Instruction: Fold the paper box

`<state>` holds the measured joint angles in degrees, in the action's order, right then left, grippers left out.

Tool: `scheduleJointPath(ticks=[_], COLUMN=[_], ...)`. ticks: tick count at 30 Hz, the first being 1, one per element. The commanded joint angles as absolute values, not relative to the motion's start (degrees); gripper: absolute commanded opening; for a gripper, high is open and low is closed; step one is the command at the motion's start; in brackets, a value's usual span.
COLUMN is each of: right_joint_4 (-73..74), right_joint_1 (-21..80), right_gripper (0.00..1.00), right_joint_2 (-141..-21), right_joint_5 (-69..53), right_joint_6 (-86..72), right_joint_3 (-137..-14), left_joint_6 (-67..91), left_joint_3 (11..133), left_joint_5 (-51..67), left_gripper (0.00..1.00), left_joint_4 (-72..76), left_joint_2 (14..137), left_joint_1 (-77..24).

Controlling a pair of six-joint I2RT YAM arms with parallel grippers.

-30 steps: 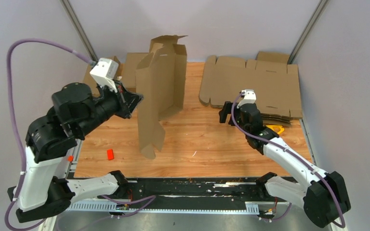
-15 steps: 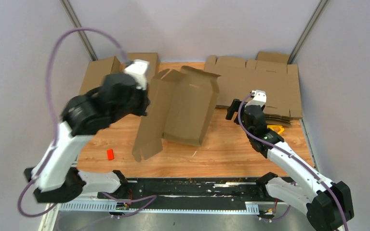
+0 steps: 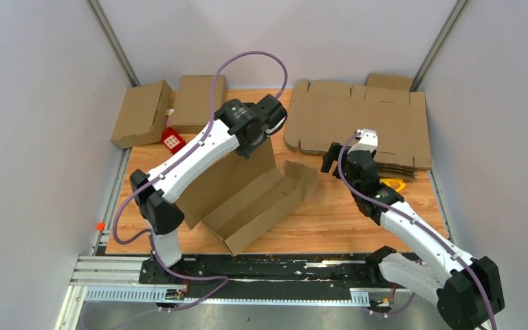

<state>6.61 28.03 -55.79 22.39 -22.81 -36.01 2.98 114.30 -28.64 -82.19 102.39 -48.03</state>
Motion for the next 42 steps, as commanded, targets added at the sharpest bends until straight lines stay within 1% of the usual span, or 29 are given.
scheduleJointPath(ticks=[1, 6, 10, 13, 17, 20, 22, 23, 25, 28, 30, 31, 33, 36, 38, 42], right_joint_4=[4.8, 3.2, -2.3, -4.2, -4.9, -5.7, -6.1, -6.0, -4.9, -2.8, -0.5, 1.2, 2.9, 4.4, 5.1, 8.7], right_joint_1=[27.8, 27.8, 27.8, 27.8, 27.9, 27.8, 27.9, 27.9, 27.9, 27.9, 27.9, 27.9, 27.9, 27.9, 27.9, 27.9], right_gripper=[0.83, 0.83, 0.83, 0.85, 0.87, 0.88, 0.88, 0.89, 0.90, 0.91, 0.91, 0.91, 0.91, 0.89, 0.84, 0.78], right_joint_2=[-55.9, -56.7, -57.9, -58.6, -58.8, -60.1, -61.2, -61.7, -63.2, -65.8, -68.0, -68.8, -69.8, -71.1, -73.1, -77.4], right_joint_5=[21.2, 17.6, 3.9, -0.9, -2.7, -5.4, -7.2, -7.5, -7.1, -5.3, -3.2, -2.3, -0.7, 1.8, 1.7, 1.5], right_joint_6=[-22.2, -20.7, -16.8, -15.9, -15.3, -14.8, -14.1, -14.0, -13.9, -14.0, -14.3, -14.3, -14.5, -14.6, -14.7, -15.5], right_joint_3=[-36.3, -36.2, -35.2, -34.7, -34.4, -34.5, -34.5, -34.7, -35.4, -37.0, -38.6, -39.3, -40.1, -40.9, -41.8, -44.5], left_joint_6=[-4.0, -5.7, -7.3, -8.7, -9.3, -8.3, -8.0, -7.9, -7.2, -5.3, -4.6, -4.1, -2.6, 4.4, 11.0, 22.9], left_joint_3=[120.1, 125.2, 128.3, 129.7, 129.8, 129.7, 129.0, 128.4, 126.5, 124.0, 122.7, 122.3, 121.0, 113.8, 104.3, 80.8], left_joint_5=[-23.6, -18.5, -14.2, -16.1, -19.9, -25.4, -30.1, -32.4, -38.5, -51.5, -57.9, -59.5, -59.2, -53.0, -47.3, -37.9], left_gripper=[0.00, 0.02, 0.04, 0.06, 0.08, 0.25, 0.44, 0.50, 0.71, 0.87, 0.98, 1.00, 1.00, 1.00, 1.00, 1.00], left_joint_4=[-83.6, -83.1, -82.0, -81.4, -80.3, -78.6, -76.1, -74.9, -71.5, -66.8, -64.1, -63.5, -63.3, -63.3, -62.1, -51.1], left_joint_2=[105.3, 105.7, 104.6, 103.8, 104.3, 106.0, 107.0, 107.4, 107.8, 107.4, 106.0, 104.9, 101.9, 94.6, 87.5, 71.4], left_joint_1=[-48.4, -50.2, -50.4, -50.4, -50.4, -50.4, -50.4, -50.4, -50.4, -50.4, -50.4, -50.4, -50.4, -50.4, -50.3, -50.4])
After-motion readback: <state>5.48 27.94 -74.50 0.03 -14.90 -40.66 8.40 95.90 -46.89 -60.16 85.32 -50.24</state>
